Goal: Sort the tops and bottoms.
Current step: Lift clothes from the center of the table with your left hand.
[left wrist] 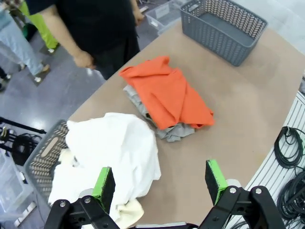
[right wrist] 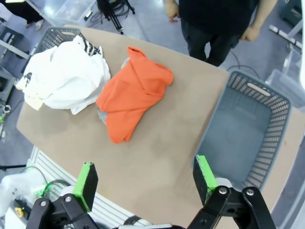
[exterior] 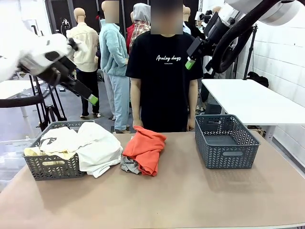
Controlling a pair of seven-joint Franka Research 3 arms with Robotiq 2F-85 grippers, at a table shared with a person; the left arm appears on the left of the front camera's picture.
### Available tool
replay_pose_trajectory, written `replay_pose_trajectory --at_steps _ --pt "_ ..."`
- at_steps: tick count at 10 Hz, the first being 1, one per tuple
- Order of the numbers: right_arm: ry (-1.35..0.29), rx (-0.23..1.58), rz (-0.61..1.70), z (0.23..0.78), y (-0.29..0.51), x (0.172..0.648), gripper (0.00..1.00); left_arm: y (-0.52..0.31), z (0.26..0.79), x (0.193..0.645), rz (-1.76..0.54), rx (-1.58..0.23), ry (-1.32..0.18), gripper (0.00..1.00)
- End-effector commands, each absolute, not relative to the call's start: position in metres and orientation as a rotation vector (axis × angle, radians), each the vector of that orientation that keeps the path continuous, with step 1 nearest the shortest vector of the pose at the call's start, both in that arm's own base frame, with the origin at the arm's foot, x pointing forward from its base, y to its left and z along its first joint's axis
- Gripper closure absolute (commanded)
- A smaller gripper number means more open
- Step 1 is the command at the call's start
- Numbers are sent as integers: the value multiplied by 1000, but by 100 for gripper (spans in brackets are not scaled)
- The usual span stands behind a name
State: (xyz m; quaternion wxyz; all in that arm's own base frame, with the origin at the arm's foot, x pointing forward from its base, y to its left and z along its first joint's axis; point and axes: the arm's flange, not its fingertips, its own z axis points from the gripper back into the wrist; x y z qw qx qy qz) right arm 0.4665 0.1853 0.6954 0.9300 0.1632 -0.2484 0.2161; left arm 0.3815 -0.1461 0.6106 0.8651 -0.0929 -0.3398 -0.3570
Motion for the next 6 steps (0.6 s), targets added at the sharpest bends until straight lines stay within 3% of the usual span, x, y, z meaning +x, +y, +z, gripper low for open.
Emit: replay_pose_trajectory --at_steps 1,6 --pt "-506 328 429 691 184 463 0 -127 619 384 -754 -167 -683 1" --pt "-506 328 429 691 184 463 0 -163 601 394 -746 -229 -718 1"
